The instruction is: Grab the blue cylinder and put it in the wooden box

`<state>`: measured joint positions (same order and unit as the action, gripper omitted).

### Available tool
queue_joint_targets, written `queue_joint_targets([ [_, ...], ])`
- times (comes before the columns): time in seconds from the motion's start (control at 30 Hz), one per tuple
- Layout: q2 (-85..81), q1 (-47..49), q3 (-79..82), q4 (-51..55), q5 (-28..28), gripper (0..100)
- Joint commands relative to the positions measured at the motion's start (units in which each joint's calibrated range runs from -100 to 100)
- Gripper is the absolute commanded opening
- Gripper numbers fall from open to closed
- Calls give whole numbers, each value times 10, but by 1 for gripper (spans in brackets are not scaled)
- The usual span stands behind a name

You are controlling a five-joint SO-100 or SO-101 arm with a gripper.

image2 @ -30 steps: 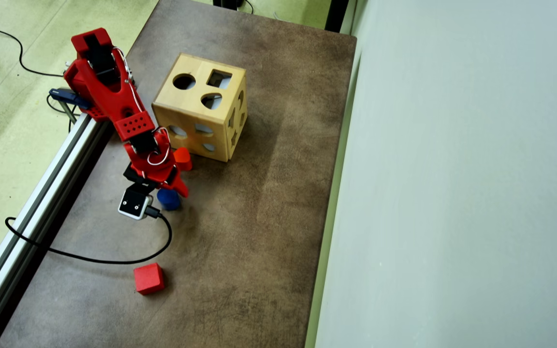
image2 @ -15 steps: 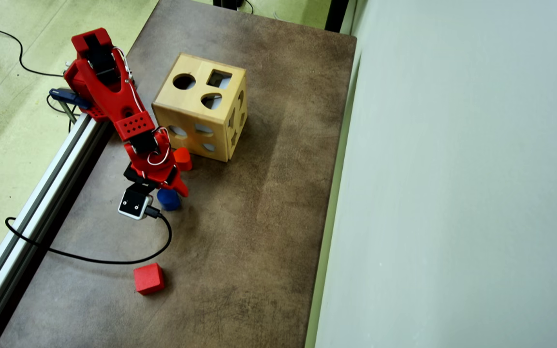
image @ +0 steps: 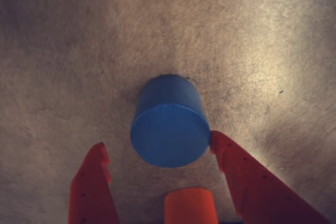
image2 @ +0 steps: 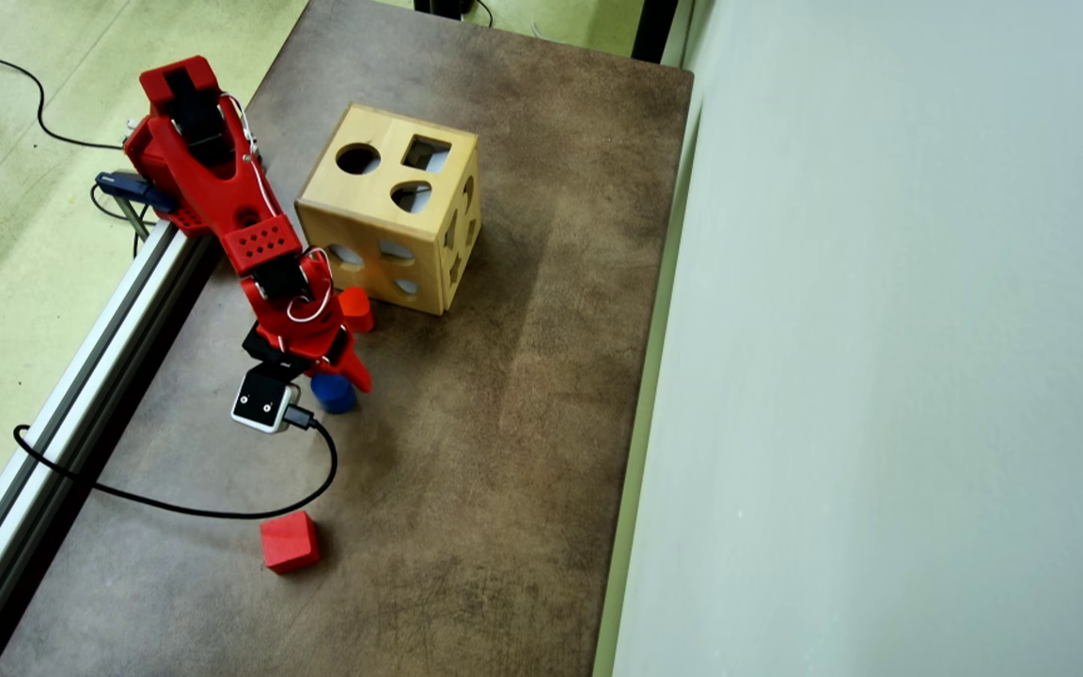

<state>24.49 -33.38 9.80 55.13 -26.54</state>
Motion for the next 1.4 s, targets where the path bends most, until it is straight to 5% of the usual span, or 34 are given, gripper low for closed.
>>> queue_joint_targets([
  [0.0, -7, 2, -20, -4, -8, 30],
  [1.37, 23, -29, -27, -6, 18, 30],
])
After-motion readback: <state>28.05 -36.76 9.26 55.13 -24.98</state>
